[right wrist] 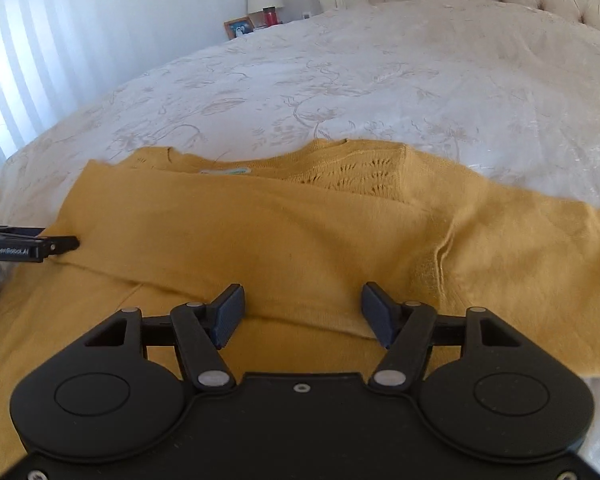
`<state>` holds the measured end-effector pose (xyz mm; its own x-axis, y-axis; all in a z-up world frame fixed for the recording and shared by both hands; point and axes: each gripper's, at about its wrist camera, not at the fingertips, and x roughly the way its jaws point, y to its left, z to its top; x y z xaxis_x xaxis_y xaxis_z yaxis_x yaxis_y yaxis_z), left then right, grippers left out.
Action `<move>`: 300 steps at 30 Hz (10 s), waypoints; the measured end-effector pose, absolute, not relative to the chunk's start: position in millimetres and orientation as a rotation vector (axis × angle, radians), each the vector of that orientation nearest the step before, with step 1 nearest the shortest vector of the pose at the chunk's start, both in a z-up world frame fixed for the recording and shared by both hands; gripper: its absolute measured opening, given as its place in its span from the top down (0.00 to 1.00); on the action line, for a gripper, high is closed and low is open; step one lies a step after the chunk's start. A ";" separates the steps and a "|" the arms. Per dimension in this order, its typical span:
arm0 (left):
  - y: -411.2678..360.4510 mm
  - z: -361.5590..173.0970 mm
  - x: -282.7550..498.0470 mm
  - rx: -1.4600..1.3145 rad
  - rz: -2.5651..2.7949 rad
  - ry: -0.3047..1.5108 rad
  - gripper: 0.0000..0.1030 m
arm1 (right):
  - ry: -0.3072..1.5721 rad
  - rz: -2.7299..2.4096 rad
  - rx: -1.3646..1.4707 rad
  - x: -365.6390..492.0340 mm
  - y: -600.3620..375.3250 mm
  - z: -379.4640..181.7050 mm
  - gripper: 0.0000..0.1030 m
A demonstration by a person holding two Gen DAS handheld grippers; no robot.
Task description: Fold small clothes
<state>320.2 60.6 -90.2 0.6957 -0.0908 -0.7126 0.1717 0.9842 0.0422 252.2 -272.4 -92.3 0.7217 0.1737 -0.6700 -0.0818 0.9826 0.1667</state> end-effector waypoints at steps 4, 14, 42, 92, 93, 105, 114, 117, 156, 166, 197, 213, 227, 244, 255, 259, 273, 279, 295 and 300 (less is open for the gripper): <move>55.9 -81.5 317.4 0.119 -0.138 0.803 0.16 | 0.709 0.110 0.160 229.4 -283.5 -73.6 0.33; 14.4 -46.5 256.0 0.160 -0.236 0.725 0.15 | 0.617 -0.086 0.267 136.7 -356.2 -54.4 0.24; -88.2 -98.6 227.8 0.221 -0.222 0.733 0.10 | 0.730 -0.449 0.447 151.3 -591.9 -81.3 0.14; -77.4 -112.8 224.7 0.143 -0.237 0.663 0.00 | 0.670 0.212 0.122 209.7 -250.9 -59.0 0.42; -77.7 -112.7 224.5 0.145 -0.236 0.663 0.00 | 0.651 0.201 0.120 198.9 -258.0 -56.0 0.42; -92.4 -88.6 221.2 0.240 -0.224 0.636 0.02 | 0.545 0.040 0.116 130.4 -327.8 -56.3 0.35; -170.0 -62.8 226.9 0.459 -0.356 0.487 0.02 | 0.511 0.063 0.155 121.8 -331.2 -50.2 0.35; -189.7 -70.8 234.9 0.513 -0.356 0.488 0.08 | 0.508 0.062 0.179 121.3 -333.9 -50.7 0.35; 14.9 -62.2 303.3 0.246 -0.016 0.668 0.51 | 0.647 0.166 0.113 131.5 -285.8 -88.5 0.35; 53.8 -60.3 278.3 0.206 0.125 0.725 0.33 | 0.653 0.159 0.102 133.2 -283.1 -96.2 0.32; 68.2 -71.1 239.8 0.191 0.006 0.754 0.22 | 0.619 0.159 0.105 129.7 -281.5 -107.0 0.27; 78.9 -88.4 215.3 0.123 -0.008 0.618 0.13 | 0.598 0.090 0.086 135.9 -277.8 -72.0 0.07; 82.4 -90.3 215.0 0.109 -0.011 0.615 0.12 | 0.656 0.043 0.196 273.1 -259.0 -72.8 0.05; 82.3 -91.3 217.9 0.109 -0.007 0.627 0.10 | 0.674 -0.235 0.196 218.0 -310.9 -71.5 0.06; 82.9 -87.5 223.0 0.113 -0.012 0.666 0.10 | 0.744 -0.102 0.230 84.5 -269.4 -59.4 0.04; 84.5 -80.7 213.0 0.109 -0.031 0.715 0.10 | 0.788 -0.105 0.204 59.7 -254.5 -68.1 0.04; 117.0 -70.4 94.4 0.076 -0.114 0.843 0.10 | 0.878 -0.076 0.234 3.0 -238.5 -86.7 0.01; 118.1 -71.2 60.0 0.096 -0.118 0.880 0.08 | 0.895 -0.068 0.287 -13.2 -242.1 -87.1 0.01; 117.8 -79.8 15.7 0.053 -0.154 0.840 0.06 | 0.872 0.039 0.463 -42.8 -260.3 -92.4 0.00; 118.3 -82.6 21.2 0.058 -0.187 0.838 0.01 | 0.852 0.063 0.535 -37.4 -271.2 -95.3 0.00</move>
<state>21.2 118.3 -82.6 0.6533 -0.1414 -0.7437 0.1874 0.9820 -0.0221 -37.4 -271.2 -95.3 0.6646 0.2624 -0.6996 0.1561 0.8669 0.4735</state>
